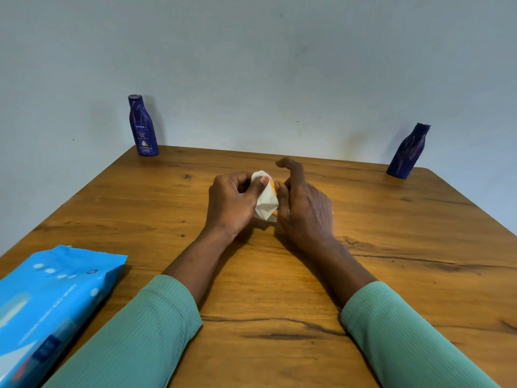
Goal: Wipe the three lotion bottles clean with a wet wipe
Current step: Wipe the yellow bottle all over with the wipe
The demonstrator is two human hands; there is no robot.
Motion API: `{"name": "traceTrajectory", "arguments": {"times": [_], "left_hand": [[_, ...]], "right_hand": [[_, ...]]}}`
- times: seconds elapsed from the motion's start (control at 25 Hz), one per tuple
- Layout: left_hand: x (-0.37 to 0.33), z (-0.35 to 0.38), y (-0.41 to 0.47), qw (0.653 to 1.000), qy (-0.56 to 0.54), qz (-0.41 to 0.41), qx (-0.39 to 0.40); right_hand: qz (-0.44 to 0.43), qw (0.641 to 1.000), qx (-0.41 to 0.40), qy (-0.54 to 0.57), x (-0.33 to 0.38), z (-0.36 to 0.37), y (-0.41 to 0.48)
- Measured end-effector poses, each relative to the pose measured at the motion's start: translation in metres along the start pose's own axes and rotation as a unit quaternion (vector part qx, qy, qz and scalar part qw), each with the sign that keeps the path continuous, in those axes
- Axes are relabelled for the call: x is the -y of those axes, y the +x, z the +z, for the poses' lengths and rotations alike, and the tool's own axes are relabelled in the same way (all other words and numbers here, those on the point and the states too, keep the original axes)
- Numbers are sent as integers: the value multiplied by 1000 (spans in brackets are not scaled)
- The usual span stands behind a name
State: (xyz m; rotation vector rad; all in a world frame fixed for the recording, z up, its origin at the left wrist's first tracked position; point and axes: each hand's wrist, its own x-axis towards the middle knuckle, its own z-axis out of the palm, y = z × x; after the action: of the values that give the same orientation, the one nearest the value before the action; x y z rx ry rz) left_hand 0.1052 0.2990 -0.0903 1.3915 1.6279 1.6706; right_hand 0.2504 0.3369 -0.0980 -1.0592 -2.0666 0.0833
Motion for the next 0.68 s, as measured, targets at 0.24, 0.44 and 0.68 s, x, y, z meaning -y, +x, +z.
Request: {"name": "traceTrajectory", "arguments": {"times": [0.24,0.44,0.68], "left_hand": [[6,-12,6,982,-87,-25,166],[4,-11,7,963,-138,-10,229],[6,4,1,980,-179,7,83]], "right_hand": [[-1,1000,-27,-1,-5,-3,1],[133,976,-15,173,-17,-4,10],[183,928,48,320,-15,-8,9]]}}
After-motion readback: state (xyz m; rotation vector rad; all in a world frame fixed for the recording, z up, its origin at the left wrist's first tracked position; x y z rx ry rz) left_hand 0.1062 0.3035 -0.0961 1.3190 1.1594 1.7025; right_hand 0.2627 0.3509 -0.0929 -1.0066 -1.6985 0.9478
